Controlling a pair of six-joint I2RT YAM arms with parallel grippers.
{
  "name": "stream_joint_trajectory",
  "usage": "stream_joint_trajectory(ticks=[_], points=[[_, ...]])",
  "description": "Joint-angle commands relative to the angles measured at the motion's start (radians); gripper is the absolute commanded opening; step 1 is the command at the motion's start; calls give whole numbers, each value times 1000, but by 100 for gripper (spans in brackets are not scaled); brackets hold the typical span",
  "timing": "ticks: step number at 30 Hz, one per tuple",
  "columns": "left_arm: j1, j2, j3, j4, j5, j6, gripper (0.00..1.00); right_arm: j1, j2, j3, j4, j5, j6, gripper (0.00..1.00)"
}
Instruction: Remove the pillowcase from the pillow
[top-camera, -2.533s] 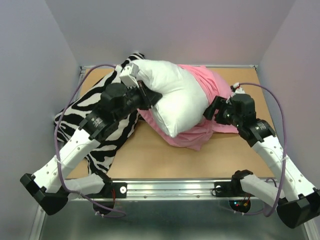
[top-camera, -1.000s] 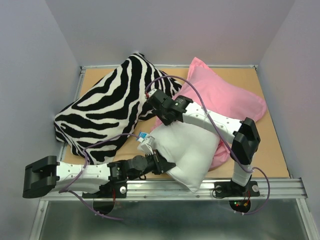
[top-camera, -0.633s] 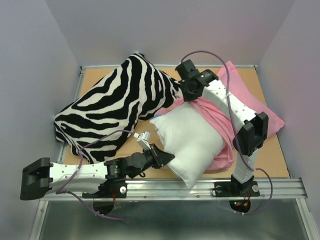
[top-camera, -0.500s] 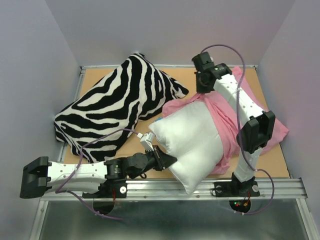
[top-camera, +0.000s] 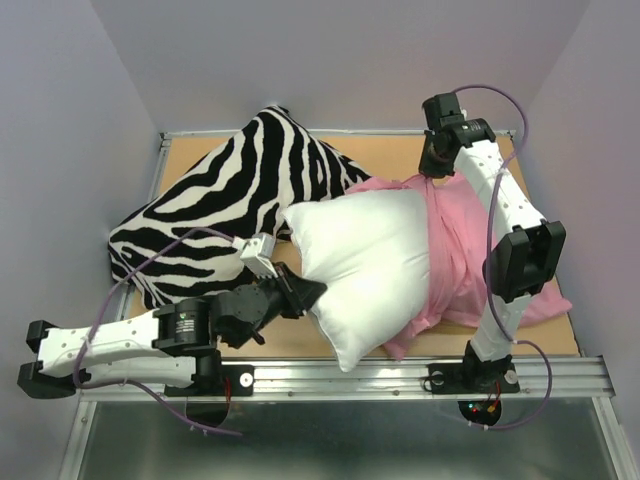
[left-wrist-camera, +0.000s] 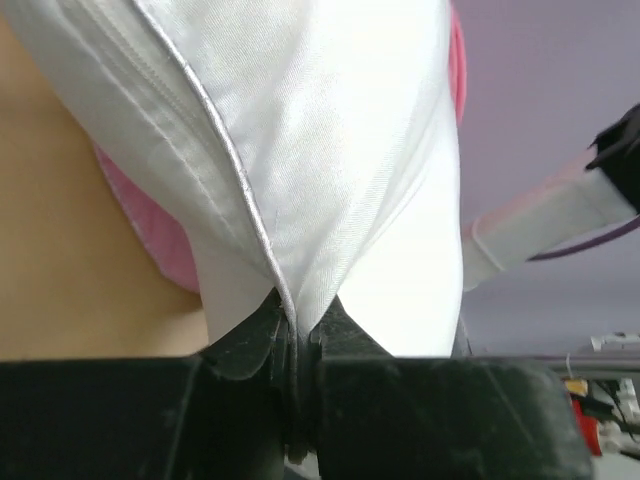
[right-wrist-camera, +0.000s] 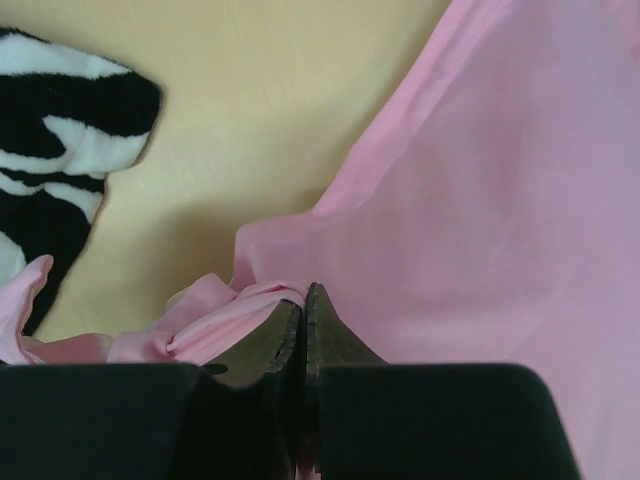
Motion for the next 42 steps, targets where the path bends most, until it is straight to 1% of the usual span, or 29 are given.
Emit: stream_joint_trajectory(ticks=[1,3,5,6,7,8,9,10,12,13,14,15,18,19,20,21,22,23,25,26,28,29,30,32,33,36,37,41,42], points=[[-1,-55,244,-327,-239,111,0,-111,-37,98,200,89,28,1],[34,-43,345,-351,-313,194,0,-110,-45,100,201,74,39,3],[69,-19,389,-324,-336,266,0,-113,-45,97,201,57,47,5],[121,-6,412,-301,-323,348,0,-113,-47,94,203,39,56,6],[172,9,420,-272,-294,393,0,-114,-51,89,206,23,59,8],[222,52,426,-217,-248,430,0,-113,-56,74,210,-21,62,11],[280,77,438,-195,-130,494,0,-113,-71,62,228,-41,68,14],[410,101,446,-158,-69,519,0,-113,-80,48,239,-60,68,16],[523,156,478,-111,81,570,0,-113,-109,8,271,-118,62,20],[569,167,490,-110,120,585,0,-113,-110,-1,278,-136,61,22],[659,187,507,-86,154,595,0,-113,-128,-14,284,-153,59,23],[699,202,525,-84,182,601,0,-113,-136,-23,290,-178,58,25],[846,276,629,-78,346,615,0,-98,-166,-41,302,-221,45,41],[873,294,643,-72,374,612,0,-90,-177,-47,301,-221,44,53],[884,323,654,-61,398,605,0,-76,-191,-49,302,-225,39,58],[888,337,666,-57,412,604,0,-32,-226,-54,302,-192,32,64],[890,350,689,-55,423,602,0,-4,-243,-60,301,-167,24,72],[892,371,705,-54,420,602,0,43,-289,-72,302,-161,18,75],[899,391,719,-54,417,601,0,90,-339,-99,302,-129,24,80],[911,406,726,-57,415,599,0,117,-394,-150,310,-120,42,82],[924,423,733,-54,420,595,0,136,-457,-243,333,-146,62,82],[928,425,733,-49,423,592,0,149,-484,-244,339,-152,77,82],[933,431,734,-45,421,586,0,186,-519,-315,350,-170,90,82],[953,452,751,-40,421,567,0,232,-614,-391,384,-161,126,82],[959,463,771,-40,429,561,0,275,-678,-482,406,-144,154,83],[967,508,805,-41,434,552,0,314,-775,-615,451,-158,200,83],[967,525,826,-43,432,549,0,335,-824,-686,471,-163,226,83],[970,561,867,-38,438,536,0,412,-835,-804,522,-161,274,83],[970,568,880,-38,443,535,0,460,-827,-817,540,-125,289,83]])
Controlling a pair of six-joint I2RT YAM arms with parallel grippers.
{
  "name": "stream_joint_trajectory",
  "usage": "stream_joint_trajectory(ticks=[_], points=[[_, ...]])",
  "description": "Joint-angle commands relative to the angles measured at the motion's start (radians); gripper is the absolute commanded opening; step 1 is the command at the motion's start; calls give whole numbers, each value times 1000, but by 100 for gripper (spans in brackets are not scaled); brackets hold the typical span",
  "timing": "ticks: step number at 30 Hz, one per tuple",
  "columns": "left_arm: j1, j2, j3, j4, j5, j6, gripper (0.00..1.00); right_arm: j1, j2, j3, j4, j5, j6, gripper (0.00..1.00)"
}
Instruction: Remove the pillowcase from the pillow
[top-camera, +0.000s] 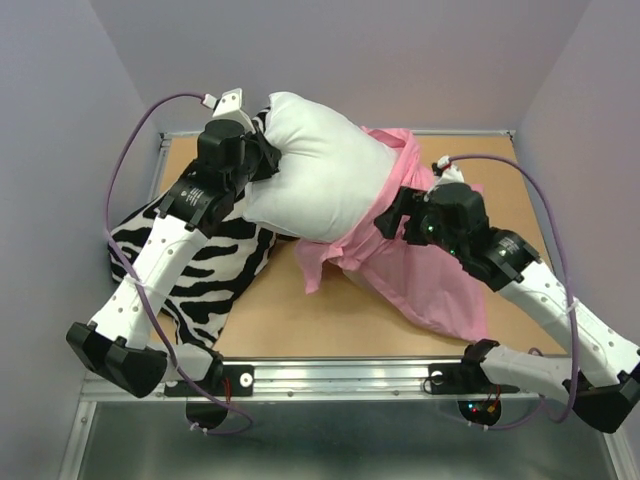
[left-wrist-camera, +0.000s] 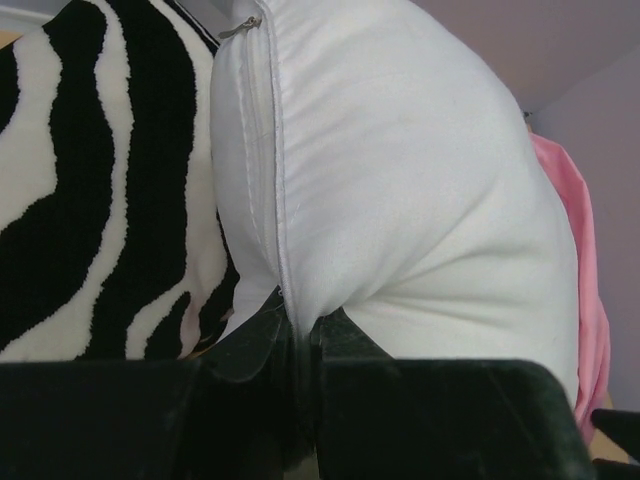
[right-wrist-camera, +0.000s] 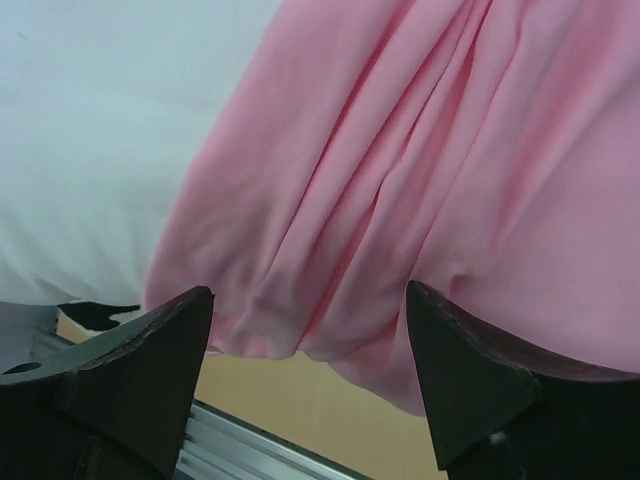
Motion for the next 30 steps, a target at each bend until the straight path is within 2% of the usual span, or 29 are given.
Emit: stream_joint_trajectory(ticks=[1,6,8,10,11,14,18,26,28,30], points=[[7,-4,110,155,-2,-27,0,110,38,-84,123,67,83,83],[7,1,124,145,-5,-21,0,185,123,-89,165,159,105,84],[12,1,139,133,-16,-14,0,190,147,-89,165,188,111,75],[32,8,159,119,-17,-5,0,193,138,-107,165,205,114,59],[67,18,182,116,-8,-2,0,193,112,-118,163,213,112,37],[169,48,259,95,50,-10,0,193,51,-152,123,245,108,15],[279,91,369,81,139,-27,0,193,-18,-189,59,305,108,6],[443,165,504,76,266,-85,0,187,-24,-267,-10,437,125,3],[460,177,541,69,297,-96,0,138,6,-288,-12,444,126,3],[487,192,593,60,319,-97,0,34,32,-317,0,379,102,1]])
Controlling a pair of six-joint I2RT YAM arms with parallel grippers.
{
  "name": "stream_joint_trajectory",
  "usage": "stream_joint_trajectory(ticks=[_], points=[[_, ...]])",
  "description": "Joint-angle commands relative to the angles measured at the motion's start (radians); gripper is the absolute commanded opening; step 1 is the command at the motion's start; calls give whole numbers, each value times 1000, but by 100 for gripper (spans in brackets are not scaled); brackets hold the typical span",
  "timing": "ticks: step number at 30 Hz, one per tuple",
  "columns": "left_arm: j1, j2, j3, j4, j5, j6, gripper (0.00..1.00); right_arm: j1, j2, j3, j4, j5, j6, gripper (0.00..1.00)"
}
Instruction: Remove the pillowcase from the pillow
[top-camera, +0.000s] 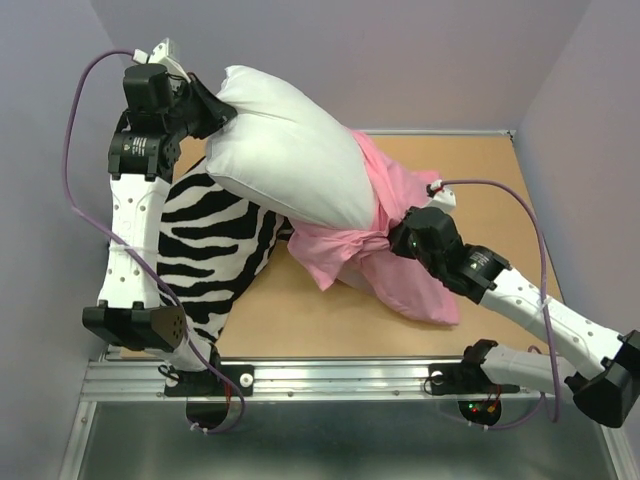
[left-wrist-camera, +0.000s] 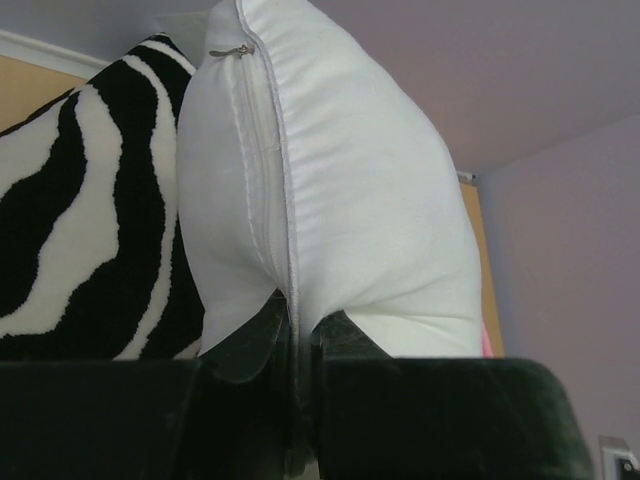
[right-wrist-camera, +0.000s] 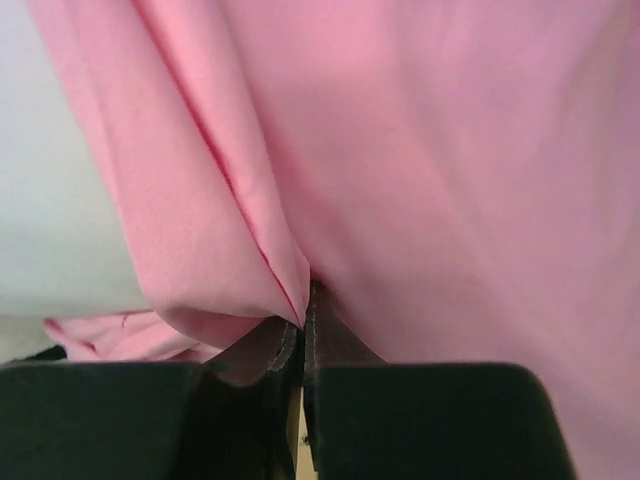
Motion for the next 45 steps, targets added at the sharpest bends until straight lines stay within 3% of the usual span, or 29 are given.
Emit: stream_joint_trajectory(ticks=[1,7,9,13,18,21,24,30,32,33,36,37,41,45], points=[[95,-14,202,258,-67,-23,0,-162,36,-84,-118,38,-54,1],[110,10,272,206,-66,-15,0,-451,-28,-130,-62,-164,-174,1],[108,-5,217,233,-41,-19,0,-459,-40,-115,-62,-198,-182,1],[95,-65,-23,331,-18,-15,0,-456,-11,-96,-1,-451,-205,1],[78,-76,-148,379,-24,7,6,-376,24,-98,94,-543,-216,1],[1,-31,-138,391,-12,39,18,-214,59,-63,149,-553,-213,1],[-97,32,-61,370,-33,97,28,-39,88,-26,185,-421,-193,1],[-160,153,97,273,-69,135,46,7,189,-3,202,-321,-142,1],[-175,164,134,230,-128,151,75,7,223,14,237,-329,-133,1],[-185,159,138,220,-177,158,83,7,264,28,254,-347,-131,1],[-185,116,123,206,-247,163,87,7,323,68,289,-378,-120,1],[-185,103,115,204,-311,166,96,7,334,74,294,-391,-117,1],[-185,26,80,138,-446,154,97,7,348,91,306,-401,-108,1],[-188,-193,-201,219,-527,50,97,7,342,90,312,-404,-102,1]])
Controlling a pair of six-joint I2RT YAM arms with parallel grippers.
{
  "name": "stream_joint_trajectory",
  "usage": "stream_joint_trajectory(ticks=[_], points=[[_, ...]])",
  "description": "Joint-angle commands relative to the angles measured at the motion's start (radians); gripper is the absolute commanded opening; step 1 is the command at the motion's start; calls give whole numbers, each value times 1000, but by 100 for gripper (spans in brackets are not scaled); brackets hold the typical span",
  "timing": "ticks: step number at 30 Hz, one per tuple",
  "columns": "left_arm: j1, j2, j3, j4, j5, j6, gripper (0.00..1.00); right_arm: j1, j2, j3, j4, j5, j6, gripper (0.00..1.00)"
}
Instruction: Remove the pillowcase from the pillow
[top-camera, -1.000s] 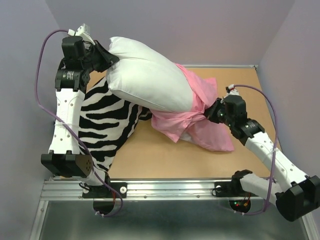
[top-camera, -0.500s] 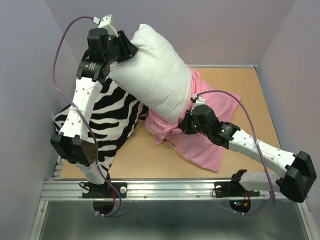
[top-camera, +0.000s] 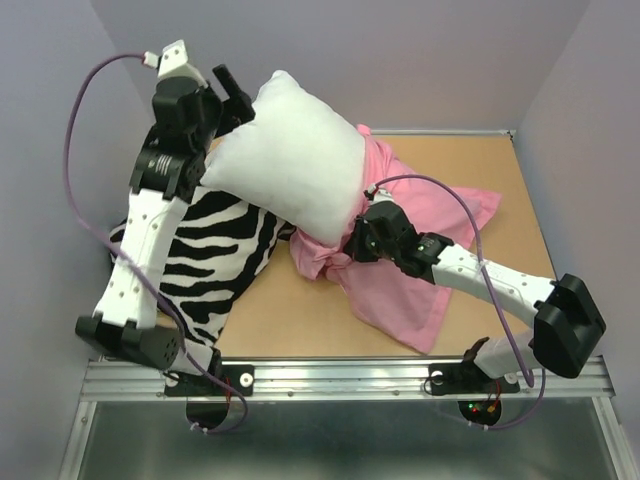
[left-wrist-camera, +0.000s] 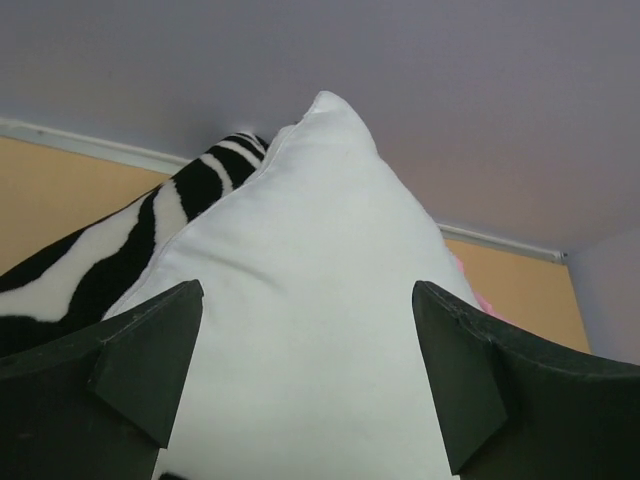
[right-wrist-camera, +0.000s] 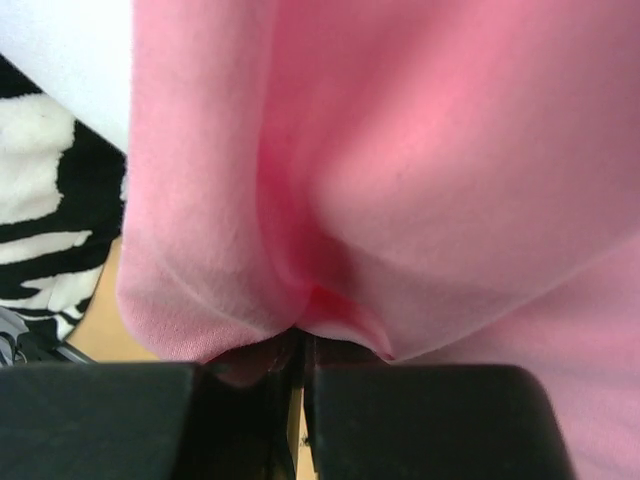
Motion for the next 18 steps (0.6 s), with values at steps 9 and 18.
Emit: stream_joint_trajectory(ticks=[9,18], points=[[-52,-533,-796,327,45,-261,98,7,-123,38,62,-20,33,1],[-266,-556,-1052,562,56,-359,99,9,-246,114,13,-33,38,1]])
